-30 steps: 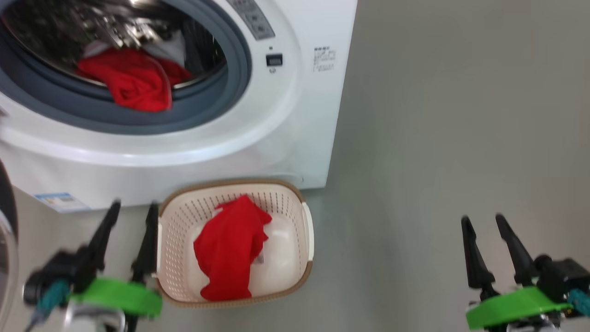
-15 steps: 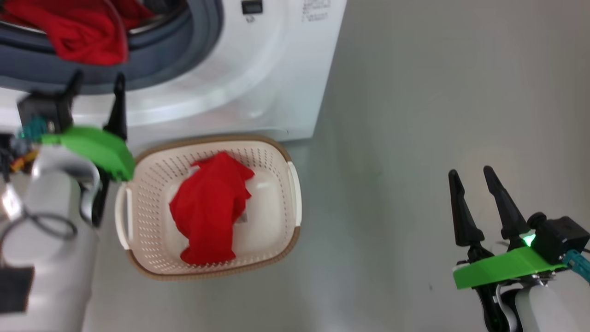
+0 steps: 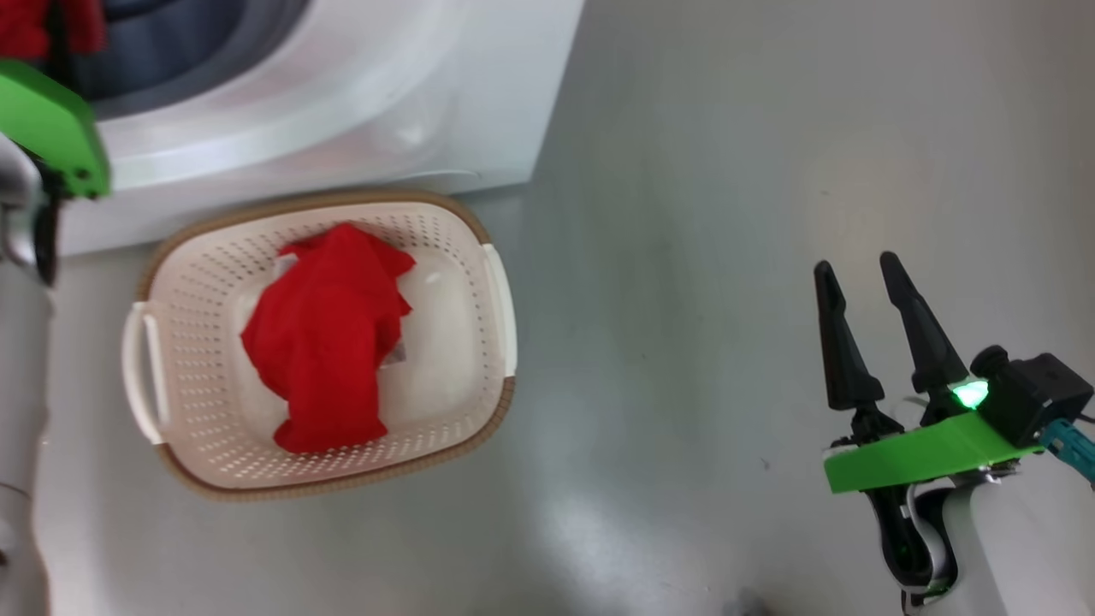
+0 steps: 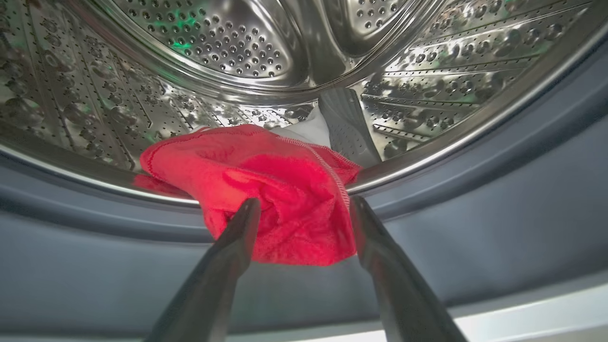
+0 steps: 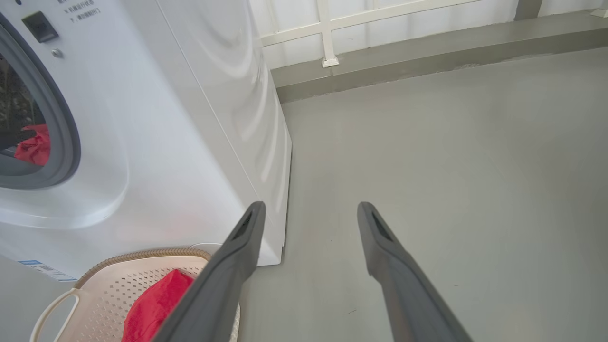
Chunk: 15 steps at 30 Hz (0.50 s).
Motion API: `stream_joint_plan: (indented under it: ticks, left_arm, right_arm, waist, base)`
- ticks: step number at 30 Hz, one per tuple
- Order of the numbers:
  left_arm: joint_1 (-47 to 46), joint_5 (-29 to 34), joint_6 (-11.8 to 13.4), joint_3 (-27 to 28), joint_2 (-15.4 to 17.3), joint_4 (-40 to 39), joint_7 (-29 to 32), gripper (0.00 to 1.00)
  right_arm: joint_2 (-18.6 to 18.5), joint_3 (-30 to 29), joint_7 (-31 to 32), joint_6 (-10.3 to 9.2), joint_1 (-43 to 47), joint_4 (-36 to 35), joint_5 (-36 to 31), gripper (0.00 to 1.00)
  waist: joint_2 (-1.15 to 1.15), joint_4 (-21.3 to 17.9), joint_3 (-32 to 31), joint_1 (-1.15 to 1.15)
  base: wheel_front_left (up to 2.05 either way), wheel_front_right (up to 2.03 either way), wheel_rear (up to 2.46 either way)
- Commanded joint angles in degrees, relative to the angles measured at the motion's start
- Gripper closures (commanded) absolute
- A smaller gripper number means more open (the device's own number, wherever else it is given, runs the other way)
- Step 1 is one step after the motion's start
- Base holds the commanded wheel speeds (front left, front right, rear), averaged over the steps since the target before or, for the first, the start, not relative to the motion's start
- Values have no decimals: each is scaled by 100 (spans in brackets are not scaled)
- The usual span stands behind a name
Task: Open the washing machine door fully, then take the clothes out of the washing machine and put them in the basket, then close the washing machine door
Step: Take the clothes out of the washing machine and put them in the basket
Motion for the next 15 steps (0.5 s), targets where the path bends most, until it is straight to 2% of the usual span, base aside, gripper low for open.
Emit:
stream_joint_plan:
  ticks: [1, 13, 14, 15]
  left_arm:
    - [-140, 35, 64, 51, 341, -25, -14, 0]
    - [-545, 54, 174, -42, 841, 507, 276, 0]
    - [-539, 50, 167, -51, 861, 520, 302, 4]
    - [-535, 61, 163, -75, 880, 530, 322, 22]
  right_arm:
    - [-54, 173, -37, 36, -44, -142, 86, 0]
    - [-54, 374, -37, 36, -53, -189, 238, 0]
    - [-54, 381, -37, 36, -50, -190, 243, 0]
    - [-54, 384, -37, 36, -47, -190, 247, 0]
  waist:
    - [0, -185, 176, 0]
    - [0, -538, 340, 0]
    - [0, -551, 343, 0]
    - [0, -559, 347, 0]
  base:
    - [0, 0, 0]
    - [0, 0, 0]
    - [0, 0, 0]
    - [0, 0, 0]
